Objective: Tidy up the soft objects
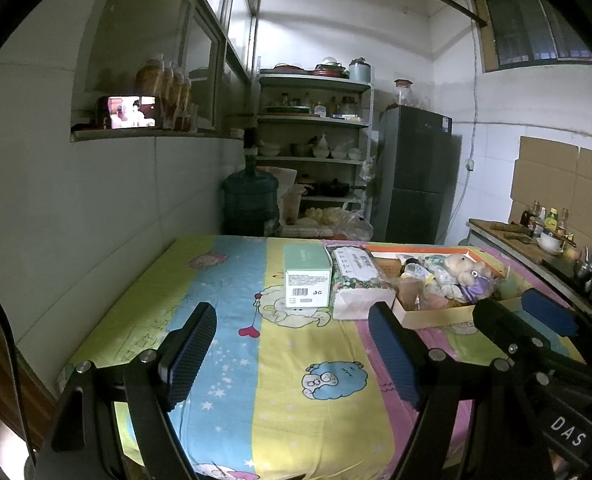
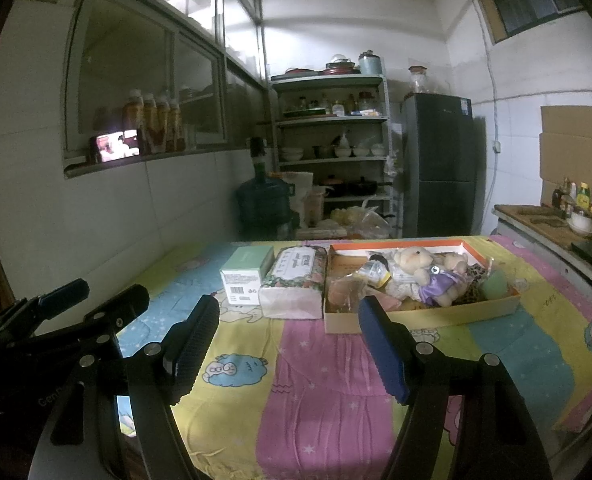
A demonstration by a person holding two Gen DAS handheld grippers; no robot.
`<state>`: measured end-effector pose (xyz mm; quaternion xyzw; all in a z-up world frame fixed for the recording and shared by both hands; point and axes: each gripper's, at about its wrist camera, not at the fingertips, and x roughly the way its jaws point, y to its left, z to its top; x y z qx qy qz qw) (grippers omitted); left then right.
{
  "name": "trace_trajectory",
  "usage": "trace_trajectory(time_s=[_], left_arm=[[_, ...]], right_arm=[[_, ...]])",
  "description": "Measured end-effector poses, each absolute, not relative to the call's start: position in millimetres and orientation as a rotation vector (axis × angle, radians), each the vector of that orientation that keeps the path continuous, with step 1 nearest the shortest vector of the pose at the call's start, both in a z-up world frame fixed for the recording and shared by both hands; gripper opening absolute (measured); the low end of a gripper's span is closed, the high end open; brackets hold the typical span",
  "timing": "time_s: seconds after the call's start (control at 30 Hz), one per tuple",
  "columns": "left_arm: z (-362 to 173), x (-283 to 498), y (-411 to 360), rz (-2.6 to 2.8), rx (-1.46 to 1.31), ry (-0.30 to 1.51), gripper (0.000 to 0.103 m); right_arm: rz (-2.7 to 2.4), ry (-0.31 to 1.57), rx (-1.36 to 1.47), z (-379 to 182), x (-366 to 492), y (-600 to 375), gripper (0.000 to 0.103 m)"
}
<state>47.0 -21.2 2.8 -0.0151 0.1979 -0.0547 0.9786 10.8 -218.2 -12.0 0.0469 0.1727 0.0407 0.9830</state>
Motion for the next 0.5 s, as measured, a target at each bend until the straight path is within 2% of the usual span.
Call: trace_trajectory(time_s=[0.5], left_arm=[[2.3,46.8,-22.5,-0.113,-0.029,0.398,0.079]], right_arm=[[0.083,0.348,0.095,-12.9,11.8,-219.1,0.074]])
